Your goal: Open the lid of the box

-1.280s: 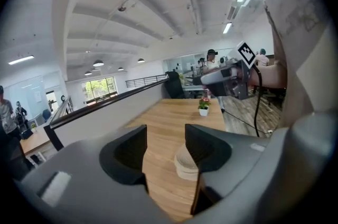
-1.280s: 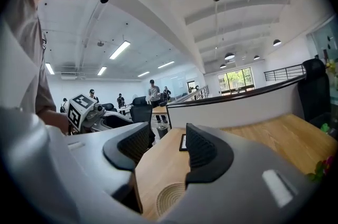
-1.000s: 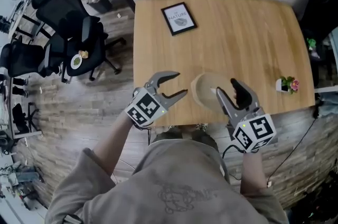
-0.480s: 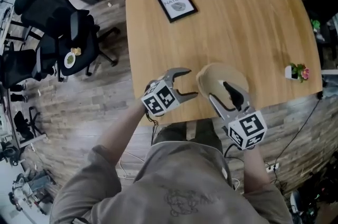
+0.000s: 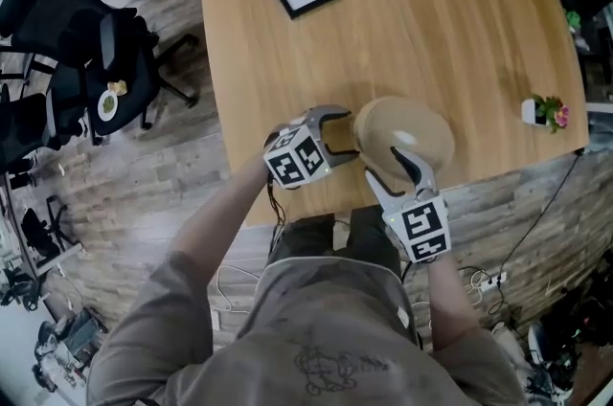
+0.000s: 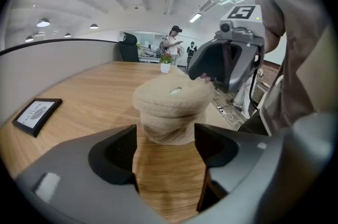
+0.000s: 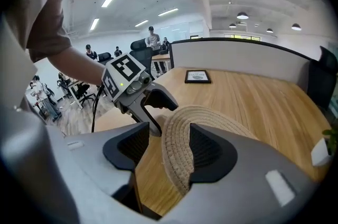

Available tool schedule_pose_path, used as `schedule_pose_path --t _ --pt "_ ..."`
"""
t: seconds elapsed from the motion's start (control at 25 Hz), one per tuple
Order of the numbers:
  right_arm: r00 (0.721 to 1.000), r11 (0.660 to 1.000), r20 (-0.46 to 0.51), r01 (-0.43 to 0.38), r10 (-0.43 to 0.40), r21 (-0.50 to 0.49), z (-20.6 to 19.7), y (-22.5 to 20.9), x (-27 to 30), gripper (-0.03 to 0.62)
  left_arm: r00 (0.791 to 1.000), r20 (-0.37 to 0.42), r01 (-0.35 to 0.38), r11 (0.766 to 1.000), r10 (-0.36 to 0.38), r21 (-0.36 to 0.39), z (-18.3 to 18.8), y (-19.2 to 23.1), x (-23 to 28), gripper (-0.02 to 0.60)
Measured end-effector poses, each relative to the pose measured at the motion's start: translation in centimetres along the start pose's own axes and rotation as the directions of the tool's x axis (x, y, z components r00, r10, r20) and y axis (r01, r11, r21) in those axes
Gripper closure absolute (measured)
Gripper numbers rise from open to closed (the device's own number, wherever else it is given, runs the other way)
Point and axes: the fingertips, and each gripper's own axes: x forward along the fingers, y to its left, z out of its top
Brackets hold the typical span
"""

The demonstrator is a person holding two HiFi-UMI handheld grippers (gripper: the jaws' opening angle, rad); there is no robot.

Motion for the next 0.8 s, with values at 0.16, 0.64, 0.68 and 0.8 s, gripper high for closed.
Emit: schedule_pose_path --t 0.16,0.64,0.68,0.8 --pt "0.995 0.994 -0.078 0.051 -0.058 -0.097 -1.2 0.0 1.7 0.367 0.998 0.038 0.045 0.999 -0.046 0.024 -0.1 -0.5 0.6 0.239" --pt "0.946 0.936 -0.224 0.158 -0.235 -0.316 -3.1 -0.7 3.9 0.41 0.998 0.06 0.004 1.0 -0.004 -0.01 -0.2 -0.1 1.6 0.289" --pt "0.944 0.935 -0.231 0.158 -0.237 -0.316 -3.1 -0.8 4.0 0.413 0.998 0.056 -0.002 1.0 0.002 -0.007 -0.2 -0.1 1.6 0.291" --pt "0.948 0.94 -0.236 0.135 -0.215 -0.313 -3.0 -0.8 4.1 0.425 0.998 0.053 -0.019 1.0 0.019 -0.004 -0.3 0.2 1.7 0.296"
